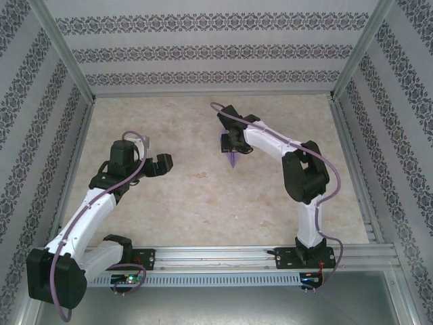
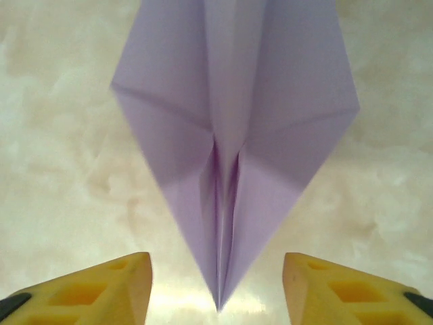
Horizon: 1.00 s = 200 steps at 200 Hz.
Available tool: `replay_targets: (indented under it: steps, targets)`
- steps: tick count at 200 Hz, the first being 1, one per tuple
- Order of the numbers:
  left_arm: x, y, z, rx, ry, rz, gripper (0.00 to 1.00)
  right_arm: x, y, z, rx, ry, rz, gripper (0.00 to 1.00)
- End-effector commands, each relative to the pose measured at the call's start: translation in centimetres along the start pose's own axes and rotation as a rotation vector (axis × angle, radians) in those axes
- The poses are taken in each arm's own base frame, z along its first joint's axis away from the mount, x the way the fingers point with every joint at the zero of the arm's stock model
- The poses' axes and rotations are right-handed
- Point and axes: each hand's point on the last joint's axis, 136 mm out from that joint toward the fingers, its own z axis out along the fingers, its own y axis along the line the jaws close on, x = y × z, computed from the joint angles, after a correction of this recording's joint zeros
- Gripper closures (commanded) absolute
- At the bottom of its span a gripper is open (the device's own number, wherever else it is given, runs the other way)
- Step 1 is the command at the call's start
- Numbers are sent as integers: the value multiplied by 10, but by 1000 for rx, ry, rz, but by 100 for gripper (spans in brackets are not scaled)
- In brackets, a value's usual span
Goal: Fold a paper plane with a square sheet of paper (fold left side to right side)
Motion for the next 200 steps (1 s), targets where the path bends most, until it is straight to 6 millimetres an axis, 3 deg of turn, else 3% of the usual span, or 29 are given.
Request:
replay_targets:
  steps: [1, 40, 71, 109, 153, 182, 200]
  targets:
    - [-13, 10, -16, -56, -58, 29, 0, 1, -4, -36, -4, -83, -16, 41]
    - [-22, 28, -29, -139, -140, 16, 0, 26, -36, -85, 11, -207, -30, 19]
    - [-28, 39, -36, -199, -190, 11, 0, 51, -80, -108, 14, -296, 19, 3]
    - [-31, 51, -40, -264, -212, 39, 0, 61, -150, -128, 62, -445, 119, 2]
    - [-32, 57, -43, -295, -241, 58, 0, 73, -218, -127, 159, -624, 200, 2]
    - [-32, 62, -43, -314, -242, 63, 0, 74, -232, -115, 202, -784, 155, 2]
    - [-33, 64, -42, -323, -240, 67, 0, 81, -234, -98, 213, -812, 107, 2]
